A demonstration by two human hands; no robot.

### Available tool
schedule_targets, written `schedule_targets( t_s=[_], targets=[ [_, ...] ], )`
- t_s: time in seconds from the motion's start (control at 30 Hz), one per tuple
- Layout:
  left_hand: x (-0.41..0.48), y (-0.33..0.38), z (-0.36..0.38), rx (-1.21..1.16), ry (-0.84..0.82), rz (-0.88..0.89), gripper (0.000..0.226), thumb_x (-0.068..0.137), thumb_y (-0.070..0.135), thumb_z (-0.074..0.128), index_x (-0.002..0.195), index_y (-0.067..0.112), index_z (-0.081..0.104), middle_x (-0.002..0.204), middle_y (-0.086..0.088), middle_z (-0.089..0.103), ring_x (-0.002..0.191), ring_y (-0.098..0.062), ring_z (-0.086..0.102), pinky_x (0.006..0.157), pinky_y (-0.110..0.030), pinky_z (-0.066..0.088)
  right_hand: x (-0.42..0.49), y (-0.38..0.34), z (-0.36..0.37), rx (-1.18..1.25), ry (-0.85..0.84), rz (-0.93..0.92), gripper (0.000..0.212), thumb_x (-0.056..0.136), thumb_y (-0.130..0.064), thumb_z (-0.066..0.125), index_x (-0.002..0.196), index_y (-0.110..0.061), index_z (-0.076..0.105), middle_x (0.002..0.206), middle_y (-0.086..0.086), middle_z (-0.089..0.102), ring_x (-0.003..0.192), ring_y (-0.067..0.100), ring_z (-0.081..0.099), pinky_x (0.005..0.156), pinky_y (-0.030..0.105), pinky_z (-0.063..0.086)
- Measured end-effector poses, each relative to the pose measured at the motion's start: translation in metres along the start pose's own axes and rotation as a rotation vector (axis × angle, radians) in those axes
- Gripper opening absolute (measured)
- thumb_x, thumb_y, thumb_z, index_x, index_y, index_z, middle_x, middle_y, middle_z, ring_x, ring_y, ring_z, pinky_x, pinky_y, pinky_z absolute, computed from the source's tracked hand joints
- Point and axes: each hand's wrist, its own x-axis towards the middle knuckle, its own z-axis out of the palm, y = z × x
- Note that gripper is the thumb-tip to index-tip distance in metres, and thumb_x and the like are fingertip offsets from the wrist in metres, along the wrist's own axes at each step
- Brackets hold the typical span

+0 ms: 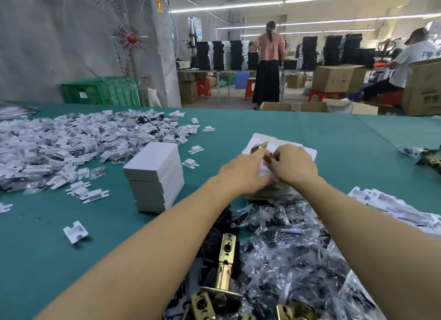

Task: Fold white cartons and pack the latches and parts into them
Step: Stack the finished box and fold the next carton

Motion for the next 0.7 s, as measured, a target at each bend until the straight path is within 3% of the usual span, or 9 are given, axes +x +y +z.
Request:
schedule_targets(
  t_s=[0.17,0.27,0.37,0.53,0.63,0.7],
  targets=[
    [0.006,-0.008,0.013,0.100,0.040,0.014,0.061,0.084,0.069,0.060,0.129,0.027,0.057,0.127,-0.002,0.063,0.116,-0.028,0.057,0.091,-0.040,0.048,0.007,0.010,-0.001,0.313,0.052,0.146,0.046,0.097,-0.044,0.054,0.065,-0.011,0.057,0.066,0.008,0.056,0.078,0.034,0.054,0.065,0.034,0.037],
    [0.013,-0.011,0.016,0.130,0.070,0.055,0.060,0.081,0.072,0.061,0.119,0.026,0.061,0.124,0.000,0.063,0.117,-0.026,0.053,0.095,-0.043,0.043,0.008,0.018,-0.001,0.481,0.160,0.279,0.048,0.100,-0.042,0.049,0.061,-0.013,0.052,0.072,0.011,0.059,0.079,0.034,0.052,0.067,0.037,0.039],
    [0.017,-0.013,0.023,-0.009,0.067,0.067,0.051,0.077,0.066,0.070,0.103,0.024,0.057,0.129,-0.004,0.052,0.123,-0.029,0.045,0.098,-0.040,0.037,0.008,0.025,0.002,0.632,0.223,0.378,0.045,0.102,-0.036,0.047,0.067,-0.010,0.055,0.070,0.008,0.055,0.067,0.028,0.047,0.055,0.035,0.033],
    [0.018,-0.014,0.031,-0.091,0.081,0.061,0.060,0.067,0.077,0.069,0.096,0.027,0.053,0.110,-0.001,0.053,0.105,-0.024,0.051,0.081,-0.036,0.039,0.005,0.029,0.005,0.657,0.197,0.334,0.037,0.102,-0.036,0.048,0.074,-0.014,0.056,0.063,0.000,0.050,0.057,0.016,0.043,0.050,0.032,0.028],
    [0.017,-0.001,0.032,-0.118,0.097,0.062,0.060,0.056,0.081,0.053,0.086,0.029,0.053,0.101,0.003,0.056,0.096,-0.021,0.051,0.076,-0.035,0.040,0.002,0.021,0.006,0.641,0.164,0.231,0.027,0.100,-0.032,0.050,0.084,-0.013,0.063,0.066,-0.002,0.053,0.067,0.022,0.048,0.057,0.034,0.029],
    [0.017,0.003,0.033,-0.101,0.091,0.042,0.052,0.062,0.075,0.053,0.087,0.029,0.052,0.101,0.002,0.056,0.096,-0.022,0.052,0.074,-0.035,0.038,0.000,0.016,0.008,0.617,0.157,0.190,0.030,0.100,-0.028,0.049,0.087,-0.007,0.065,0.066,-0.001,0.053,0.074,0.025,0.049,0.063,0.034,0.030]
  ],
)
